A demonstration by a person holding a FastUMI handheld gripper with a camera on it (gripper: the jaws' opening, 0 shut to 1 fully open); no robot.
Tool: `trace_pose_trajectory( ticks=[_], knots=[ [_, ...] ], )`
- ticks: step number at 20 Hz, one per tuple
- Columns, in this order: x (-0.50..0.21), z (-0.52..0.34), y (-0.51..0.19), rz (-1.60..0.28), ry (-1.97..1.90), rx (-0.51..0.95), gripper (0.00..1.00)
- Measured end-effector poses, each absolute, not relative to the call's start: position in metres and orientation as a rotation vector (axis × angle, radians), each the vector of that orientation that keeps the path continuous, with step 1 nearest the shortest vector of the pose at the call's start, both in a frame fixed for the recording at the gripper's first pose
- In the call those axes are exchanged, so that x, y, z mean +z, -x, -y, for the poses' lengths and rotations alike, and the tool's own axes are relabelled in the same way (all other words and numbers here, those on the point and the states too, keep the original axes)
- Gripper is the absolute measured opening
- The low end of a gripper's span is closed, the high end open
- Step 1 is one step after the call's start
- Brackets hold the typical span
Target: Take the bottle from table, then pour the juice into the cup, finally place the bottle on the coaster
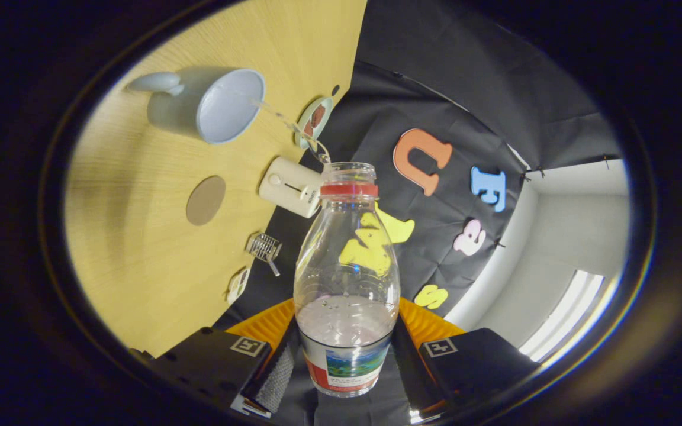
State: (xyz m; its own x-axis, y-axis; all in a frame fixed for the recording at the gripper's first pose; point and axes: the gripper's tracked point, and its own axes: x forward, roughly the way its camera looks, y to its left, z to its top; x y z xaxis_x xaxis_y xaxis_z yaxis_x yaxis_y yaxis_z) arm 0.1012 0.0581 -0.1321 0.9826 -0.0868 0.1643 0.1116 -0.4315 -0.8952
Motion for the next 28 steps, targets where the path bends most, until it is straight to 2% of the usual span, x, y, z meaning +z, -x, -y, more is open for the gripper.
trace_pose_trajectory(
  ticks=[14, 28],
  knots=[
    [-0.131, -0.064, -0.111, 0.041, 2.123, -0.256, 0.81],
    [-0.125, -0.098, -0.103, 0.142, 2.266, -0.260, 0.81]
  ],
)
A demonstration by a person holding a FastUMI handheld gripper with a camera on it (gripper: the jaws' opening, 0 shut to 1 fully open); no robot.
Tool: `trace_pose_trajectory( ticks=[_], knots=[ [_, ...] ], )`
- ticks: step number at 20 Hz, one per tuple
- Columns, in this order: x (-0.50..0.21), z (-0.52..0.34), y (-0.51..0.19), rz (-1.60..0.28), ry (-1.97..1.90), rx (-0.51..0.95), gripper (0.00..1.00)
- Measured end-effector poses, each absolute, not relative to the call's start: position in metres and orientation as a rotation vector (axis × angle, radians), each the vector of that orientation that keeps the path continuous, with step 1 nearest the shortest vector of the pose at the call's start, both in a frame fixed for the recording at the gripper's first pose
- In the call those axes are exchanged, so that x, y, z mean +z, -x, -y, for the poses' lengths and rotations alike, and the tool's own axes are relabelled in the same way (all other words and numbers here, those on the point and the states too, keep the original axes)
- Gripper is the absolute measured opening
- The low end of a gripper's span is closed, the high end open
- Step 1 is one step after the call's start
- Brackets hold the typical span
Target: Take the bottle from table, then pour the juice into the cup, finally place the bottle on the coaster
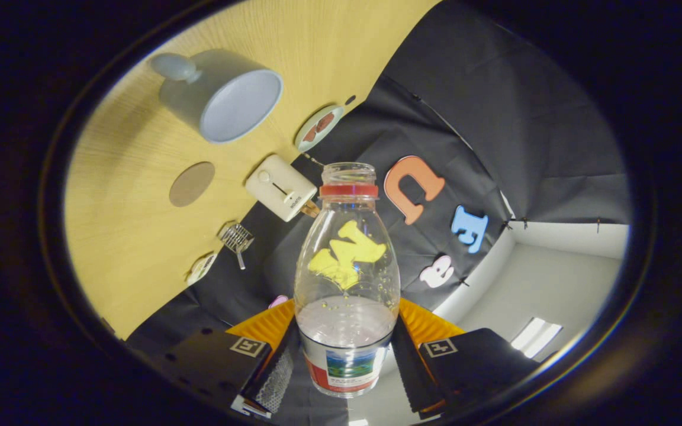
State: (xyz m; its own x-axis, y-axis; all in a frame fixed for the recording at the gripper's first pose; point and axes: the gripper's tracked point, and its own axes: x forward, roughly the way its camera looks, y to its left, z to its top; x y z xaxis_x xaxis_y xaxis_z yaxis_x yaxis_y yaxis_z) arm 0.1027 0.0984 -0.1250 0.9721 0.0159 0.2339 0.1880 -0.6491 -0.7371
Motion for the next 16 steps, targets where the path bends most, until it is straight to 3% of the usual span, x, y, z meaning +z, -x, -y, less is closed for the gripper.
trace_pose_trajectory(
  ticks=[16],
  knots=[
    [-0.053, -0.107, -0.086, 0.239, 2.181, -0.313, 0.81]
  ],
)
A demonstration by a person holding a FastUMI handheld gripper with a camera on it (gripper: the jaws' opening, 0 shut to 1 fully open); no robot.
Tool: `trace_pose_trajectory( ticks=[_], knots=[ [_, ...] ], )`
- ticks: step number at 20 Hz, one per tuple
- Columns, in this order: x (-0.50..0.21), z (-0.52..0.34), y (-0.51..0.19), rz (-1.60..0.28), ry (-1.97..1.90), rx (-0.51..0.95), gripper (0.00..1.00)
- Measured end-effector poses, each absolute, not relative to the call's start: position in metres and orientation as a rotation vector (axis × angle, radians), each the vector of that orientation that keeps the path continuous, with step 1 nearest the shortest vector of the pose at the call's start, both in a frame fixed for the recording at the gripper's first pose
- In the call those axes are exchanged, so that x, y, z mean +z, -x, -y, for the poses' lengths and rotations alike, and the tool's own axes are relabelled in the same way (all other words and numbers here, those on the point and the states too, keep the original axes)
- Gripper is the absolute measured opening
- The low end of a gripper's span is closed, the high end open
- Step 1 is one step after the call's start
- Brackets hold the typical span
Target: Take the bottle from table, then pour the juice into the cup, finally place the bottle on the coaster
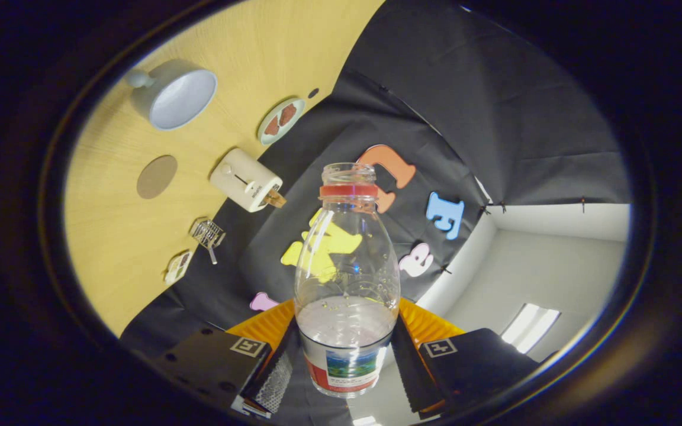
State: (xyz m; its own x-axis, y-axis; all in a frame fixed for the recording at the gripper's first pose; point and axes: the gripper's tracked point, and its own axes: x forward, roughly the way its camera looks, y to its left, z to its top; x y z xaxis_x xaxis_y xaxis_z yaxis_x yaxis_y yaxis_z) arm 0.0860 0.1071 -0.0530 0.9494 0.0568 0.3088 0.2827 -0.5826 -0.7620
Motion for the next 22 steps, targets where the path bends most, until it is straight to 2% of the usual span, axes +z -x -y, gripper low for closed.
trace_pose_trajectory(
  ticks=[7, 13, 22],
  knots=[
    [-0.052, -0.090, -0.080, 0.171, 1.991, -0.340, 0.81],
    [-0.046, -0.087, -0.072, 0.204, 1.724, -0.364, 0.81],
    [-0.065, -0.082, -0.084, 0.172, 1.251, -0.264, 0.81]
  ],
)
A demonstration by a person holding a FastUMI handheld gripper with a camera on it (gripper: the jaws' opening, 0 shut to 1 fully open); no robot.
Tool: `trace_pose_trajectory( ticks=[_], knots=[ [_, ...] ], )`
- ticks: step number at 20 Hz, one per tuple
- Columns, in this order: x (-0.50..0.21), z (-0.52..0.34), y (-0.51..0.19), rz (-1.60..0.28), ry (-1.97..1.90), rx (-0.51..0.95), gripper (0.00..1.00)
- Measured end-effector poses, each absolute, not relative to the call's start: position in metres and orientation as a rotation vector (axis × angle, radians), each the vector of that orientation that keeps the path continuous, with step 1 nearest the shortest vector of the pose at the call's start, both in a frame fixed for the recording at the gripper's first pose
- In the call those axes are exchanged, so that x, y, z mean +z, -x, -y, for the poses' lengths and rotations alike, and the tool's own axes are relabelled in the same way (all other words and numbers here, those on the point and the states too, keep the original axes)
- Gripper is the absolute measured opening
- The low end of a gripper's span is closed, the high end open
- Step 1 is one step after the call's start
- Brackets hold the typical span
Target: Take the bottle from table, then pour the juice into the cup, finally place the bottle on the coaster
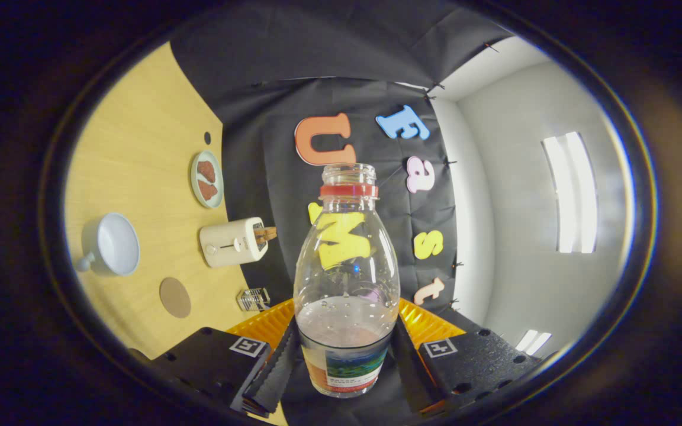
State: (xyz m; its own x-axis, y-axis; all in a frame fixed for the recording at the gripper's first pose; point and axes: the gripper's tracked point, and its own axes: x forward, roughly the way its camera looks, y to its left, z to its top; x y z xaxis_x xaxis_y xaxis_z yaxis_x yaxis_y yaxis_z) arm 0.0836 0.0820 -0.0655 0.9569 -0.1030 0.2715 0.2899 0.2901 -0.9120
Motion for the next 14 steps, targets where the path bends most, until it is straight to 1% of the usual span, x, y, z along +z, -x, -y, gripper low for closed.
trace_pose_trajectory(
  ticks=[5, 9, 14],
  knots=[
    [-0.093, -0.073, -0.101, 0.095, 0.894, -0.132, 0.82],
    [-0.106, -0.057, -0.117, 0.071, 0.679, -0.095, 0.82],
    [-0.131, -0.055, -0.154, 0.044, 0.385, 0.016, 0.82]
  ],
)
